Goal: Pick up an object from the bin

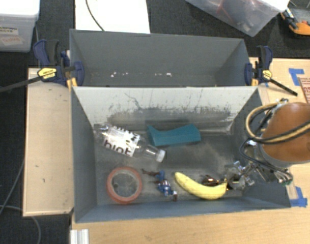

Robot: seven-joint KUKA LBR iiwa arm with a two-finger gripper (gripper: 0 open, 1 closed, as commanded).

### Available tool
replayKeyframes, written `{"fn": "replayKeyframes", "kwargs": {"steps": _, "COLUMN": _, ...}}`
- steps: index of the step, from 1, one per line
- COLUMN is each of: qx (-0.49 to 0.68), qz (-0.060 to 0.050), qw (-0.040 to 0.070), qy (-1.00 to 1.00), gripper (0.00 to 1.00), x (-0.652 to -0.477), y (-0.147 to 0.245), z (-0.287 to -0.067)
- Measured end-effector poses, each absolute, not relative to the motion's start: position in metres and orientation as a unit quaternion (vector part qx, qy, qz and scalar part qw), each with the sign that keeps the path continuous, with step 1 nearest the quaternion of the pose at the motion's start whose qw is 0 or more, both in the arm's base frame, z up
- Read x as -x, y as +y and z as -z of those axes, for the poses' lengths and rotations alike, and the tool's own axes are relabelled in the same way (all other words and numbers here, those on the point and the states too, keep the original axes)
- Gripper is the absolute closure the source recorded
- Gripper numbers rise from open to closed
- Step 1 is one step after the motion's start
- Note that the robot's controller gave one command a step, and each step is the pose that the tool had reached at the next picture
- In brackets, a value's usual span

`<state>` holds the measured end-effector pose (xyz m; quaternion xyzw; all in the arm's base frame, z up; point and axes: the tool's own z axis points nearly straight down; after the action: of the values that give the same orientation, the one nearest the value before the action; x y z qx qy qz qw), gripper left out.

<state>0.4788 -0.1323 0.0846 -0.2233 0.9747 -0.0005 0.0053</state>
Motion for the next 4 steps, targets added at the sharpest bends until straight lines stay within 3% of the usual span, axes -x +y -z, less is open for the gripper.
{"fn": "replayKeyframes", "kwargs": {"steps": 3, "qx": 0.217, "qz": 0.000, "qw": 0.004, "qy": 0.976, "gripper": 1.00, "x": -0.481, "y": -0.126, "z": -0.071}}
{"fn": "replayKeyframes", "kwargs": {"steps": 4, "qx": 0.207, "qz": 0.000, "qw": 0.007, "qy": 0.978, "gripper": 1.00, "x": -0.480, "y": -0.136, "z": -0.082}}
